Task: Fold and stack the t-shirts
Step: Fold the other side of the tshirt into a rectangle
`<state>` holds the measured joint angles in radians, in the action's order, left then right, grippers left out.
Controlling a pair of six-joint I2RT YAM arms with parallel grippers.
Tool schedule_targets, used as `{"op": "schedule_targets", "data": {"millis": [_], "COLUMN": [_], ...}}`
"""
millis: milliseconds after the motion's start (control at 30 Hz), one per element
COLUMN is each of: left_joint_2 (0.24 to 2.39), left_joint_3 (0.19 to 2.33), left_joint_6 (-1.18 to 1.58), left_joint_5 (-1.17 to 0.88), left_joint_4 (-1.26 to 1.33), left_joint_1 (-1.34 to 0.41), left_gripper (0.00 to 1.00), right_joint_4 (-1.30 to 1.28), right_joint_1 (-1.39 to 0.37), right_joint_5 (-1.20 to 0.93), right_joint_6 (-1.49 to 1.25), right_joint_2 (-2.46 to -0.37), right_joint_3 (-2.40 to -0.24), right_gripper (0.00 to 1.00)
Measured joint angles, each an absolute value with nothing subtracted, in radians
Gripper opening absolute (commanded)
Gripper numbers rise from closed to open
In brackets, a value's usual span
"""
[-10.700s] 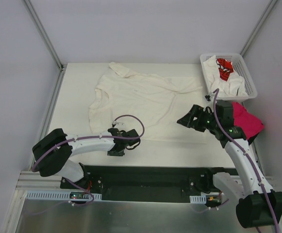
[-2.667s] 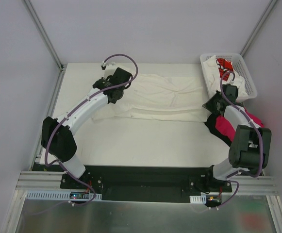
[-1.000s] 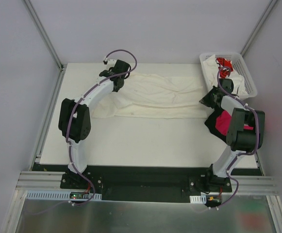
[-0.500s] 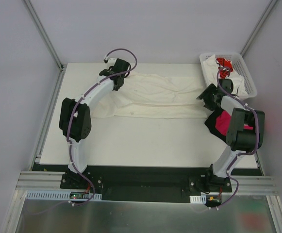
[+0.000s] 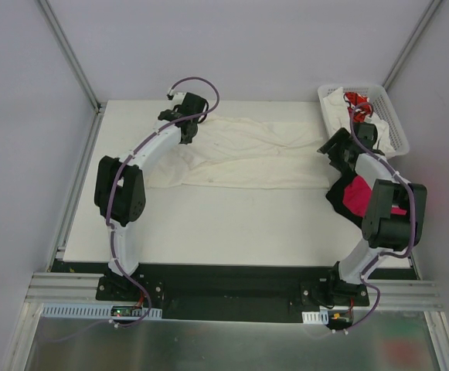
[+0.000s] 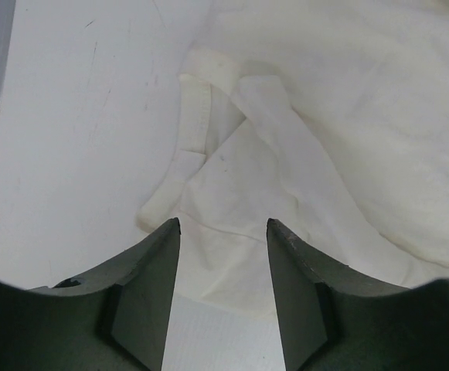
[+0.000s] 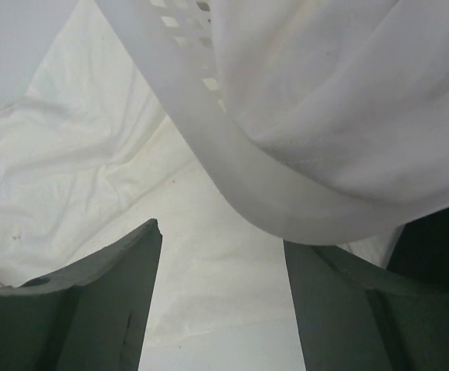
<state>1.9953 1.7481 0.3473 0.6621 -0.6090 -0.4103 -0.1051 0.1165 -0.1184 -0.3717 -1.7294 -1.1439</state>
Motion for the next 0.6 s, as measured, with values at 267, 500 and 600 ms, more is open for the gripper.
{"op": "schedule_targets", "data": {"millis": [267, 500, 600], "left_joint_2": [1.939, 1.718, 1.671], "left_joint_3": [1.714, 1.51, 1.444], "left_joint_6": [0.364, 0.447, 0.465], "left_joint_5": [0.638, 0.637, 0.64], "left_joint_4": [-0.604, -0.605, -0.6], "left_joint_1": [-0.413, -0.463, -0.512], "left_gripper": [0.45, 0.44, 0.44], "right_joint_4": [-0.104, -0.081, -0.075], "right_joint_1": [0.084, -0.113, -0.171], "right_joint_5": [-0.117, -0.143, -0.17], "right_joint_6": [-0.353, -0.363, -0.379], "right_joint_2": [-1.609, -1.585, -1.596], "right_joint_3": [-1.088, -1.032, -1.008], "right_gripper": [0.49, 0.47, 0.46]}}
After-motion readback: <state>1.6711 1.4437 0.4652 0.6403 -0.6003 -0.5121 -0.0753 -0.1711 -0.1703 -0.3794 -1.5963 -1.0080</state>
